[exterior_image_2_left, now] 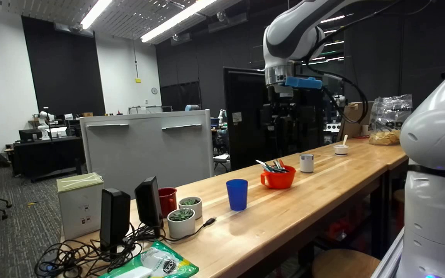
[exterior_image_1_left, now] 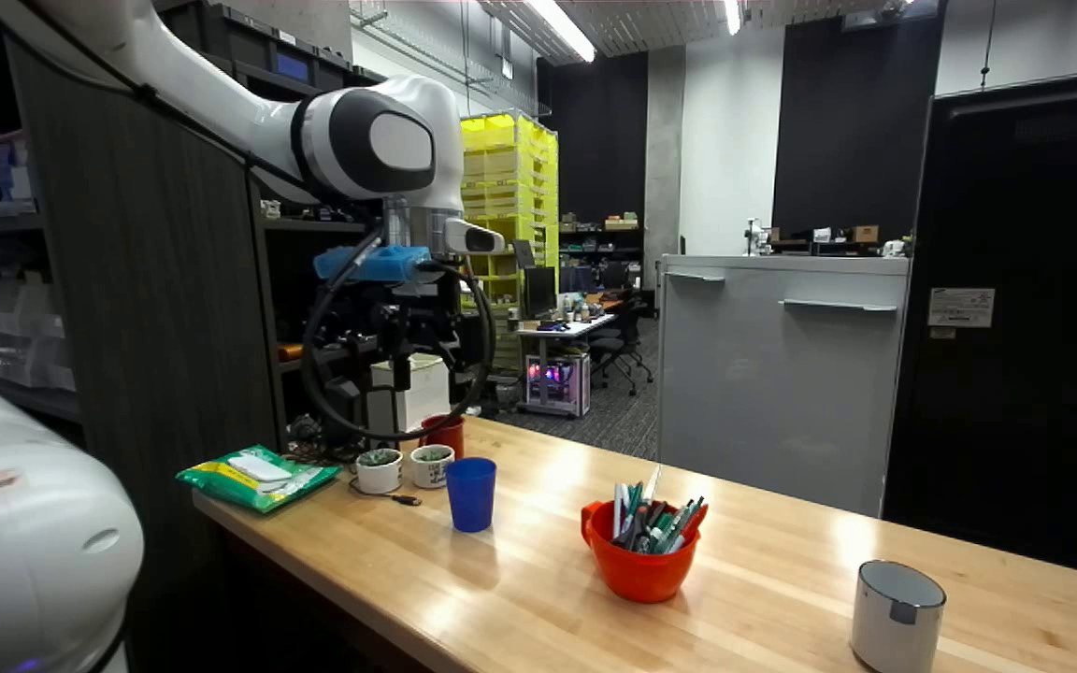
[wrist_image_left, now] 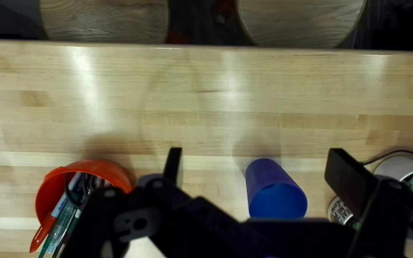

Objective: Put the blue cup in the white cup

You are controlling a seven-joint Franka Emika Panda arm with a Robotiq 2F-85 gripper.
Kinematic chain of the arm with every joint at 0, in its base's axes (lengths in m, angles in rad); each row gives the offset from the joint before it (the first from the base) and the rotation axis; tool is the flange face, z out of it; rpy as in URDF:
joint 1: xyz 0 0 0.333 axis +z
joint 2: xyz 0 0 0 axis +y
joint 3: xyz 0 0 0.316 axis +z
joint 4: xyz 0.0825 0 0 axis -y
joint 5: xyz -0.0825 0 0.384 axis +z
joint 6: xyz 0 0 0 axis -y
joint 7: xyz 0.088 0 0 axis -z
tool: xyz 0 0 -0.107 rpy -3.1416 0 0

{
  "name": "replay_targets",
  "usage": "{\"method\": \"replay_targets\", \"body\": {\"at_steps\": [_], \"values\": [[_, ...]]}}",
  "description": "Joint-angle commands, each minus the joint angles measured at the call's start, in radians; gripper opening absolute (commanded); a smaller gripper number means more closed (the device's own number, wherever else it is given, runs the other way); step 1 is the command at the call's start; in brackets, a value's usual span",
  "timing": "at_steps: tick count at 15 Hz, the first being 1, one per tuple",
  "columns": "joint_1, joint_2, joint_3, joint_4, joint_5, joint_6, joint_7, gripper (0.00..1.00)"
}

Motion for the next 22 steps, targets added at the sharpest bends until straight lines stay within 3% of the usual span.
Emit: {"method": "replay_targets", "body": {"at_steps": [1, 9, 22], "values": [[-0.004, 0.000, 0.003, 0.002, 0.002, -0.002, -0.002, 1.00], [-0.004, 0.000, 0.003, 0.002, 0.002, -0.002, -0.002, 1.00], [0.001, 0.247, 0.037, 0.033, 0.007, 0.276, 0.075, 1.00]]}}
